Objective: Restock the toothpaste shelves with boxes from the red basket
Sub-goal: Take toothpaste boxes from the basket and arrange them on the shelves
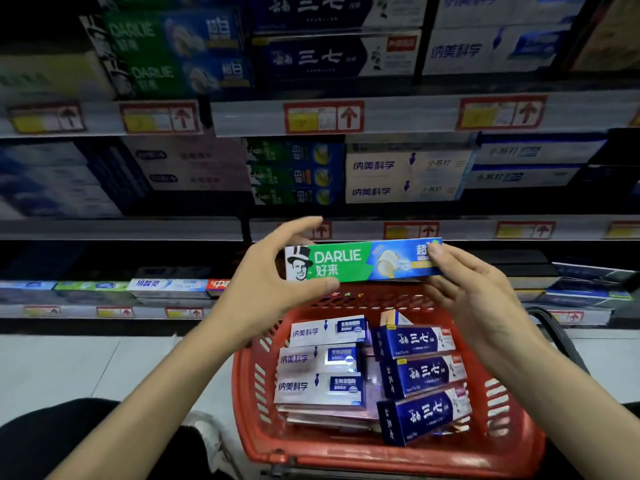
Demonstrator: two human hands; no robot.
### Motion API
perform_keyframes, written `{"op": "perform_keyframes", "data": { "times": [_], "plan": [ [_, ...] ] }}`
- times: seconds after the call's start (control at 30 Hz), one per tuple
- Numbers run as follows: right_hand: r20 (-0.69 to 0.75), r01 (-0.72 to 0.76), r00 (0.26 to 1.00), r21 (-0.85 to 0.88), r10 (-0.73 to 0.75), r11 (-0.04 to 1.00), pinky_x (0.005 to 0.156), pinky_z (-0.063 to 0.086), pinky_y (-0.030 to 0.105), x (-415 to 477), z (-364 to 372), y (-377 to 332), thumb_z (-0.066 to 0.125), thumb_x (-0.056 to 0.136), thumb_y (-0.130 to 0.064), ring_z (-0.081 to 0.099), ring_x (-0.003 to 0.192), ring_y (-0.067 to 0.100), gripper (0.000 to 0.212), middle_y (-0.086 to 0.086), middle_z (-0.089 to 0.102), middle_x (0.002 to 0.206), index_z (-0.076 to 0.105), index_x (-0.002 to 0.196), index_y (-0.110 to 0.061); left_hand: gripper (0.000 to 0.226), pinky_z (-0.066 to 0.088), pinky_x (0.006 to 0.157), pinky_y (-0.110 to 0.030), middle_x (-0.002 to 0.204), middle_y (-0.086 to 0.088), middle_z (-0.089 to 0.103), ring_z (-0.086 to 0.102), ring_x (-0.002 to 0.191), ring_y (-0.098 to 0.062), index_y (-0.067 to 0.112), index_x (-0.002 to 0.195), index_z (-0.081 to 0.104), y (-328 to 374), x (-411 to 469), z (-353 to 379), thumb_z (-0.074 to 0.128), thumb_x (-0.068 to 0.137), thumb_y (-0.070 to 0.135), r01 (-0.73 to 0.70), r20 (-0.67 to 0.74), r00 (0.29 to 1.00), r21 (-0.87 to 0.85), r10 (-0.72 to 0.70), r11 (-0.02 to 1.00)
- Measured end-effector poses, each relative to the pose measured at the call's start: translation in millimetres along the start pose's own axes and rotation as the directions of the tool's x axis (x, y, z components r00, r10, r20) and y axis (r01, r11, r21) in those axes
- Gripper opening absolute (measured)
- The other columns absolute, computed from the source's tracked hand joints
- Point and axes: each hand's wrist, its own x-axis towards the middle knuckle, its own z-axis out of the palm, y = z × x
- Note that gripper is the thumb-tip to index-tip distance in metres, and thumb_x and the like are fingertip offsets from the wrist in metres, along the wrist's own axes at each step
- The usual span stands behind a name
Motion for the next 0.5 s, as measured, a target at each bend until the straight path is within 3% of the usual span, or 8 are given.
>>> {"op": "perform_keyframes", "data": {
  "times": [0.1,0.23,0.33,0.5],
  "plan": [
    [-0.009,0.014,1.0,0.036,-0.013,0.999,0.068,0.059,0.018,0.4,2.4,-1.4,0.075,0.081,-0.031,0.075,0.084,0.009,0.038,0.004,0.08,0.098,0.073,0.115,-0.014,0.065,0.063,0.083,-0.037,0.116,-0.003,0.075,0.076,0.097,-0.019,0.031,0.135,0.06,7.2,-1.5,-6.2,0.084,0.079,0.009,0.133,-0.031,0.988,-0.306,-0.15,0.943],
    [-0.009,0.033,0.999,0.061,-0.033,0.998,0.074,0.061,0.021,1.0,5.6,-1.4,0.075,0.082,-0.03,0.075,0.091,0.012,0.039,0.008,0.08,0.104,0.072,0.117,-0.014,0.044,0.062,0.073,-0.026,0.106,-0.014,0.078,0.077,0.094,-0.026,0.009,0.124,0.063,8.3,-2.2,-8.2,0.074,0.084,-0.004,0.195,-0.015,0.964,-0.632,-0.264,0.75],
    [-0.019,0.032,0.999,0.076,-0.03,0.997,0.068,0.06,0.018,2.6,8.2,-2.2,0.077,0.078,-0.03,0.075,0.085,0.009,0.043,0.005,0.08,0.102,0.072,0.119,-0.015,0.028,0.061,0.071,-0.024,0.099,-0.014,0.079,0.078,0.09,-0.024,0.004,0.114,0.063,5.9,1.4,-8.3,0.07,0.088,-0.004,0.191,-0.035,0.949,-0.725,-0.313,0.662],
    [-0.025,0.01,1.0,0.089,-0.008,0.996,0.07,0.058,0.019,7.3,8.5,-2.0,0.079,0.076,-0.031,0.074,0.085,0.01,0.045,0.007,0.079,0.105,0.073,0.117,-0.014,0.032,0.062,0.076,-0.028,0.107,-0.015,0.078,0.076,0.099,-0.024,0.001,0.122,0.065,0.1,7.1,-9.0,0.068,0.09,0.002,0.232,-0.013,0.934,-0.737,-0.356,0.635]
  ]
}}
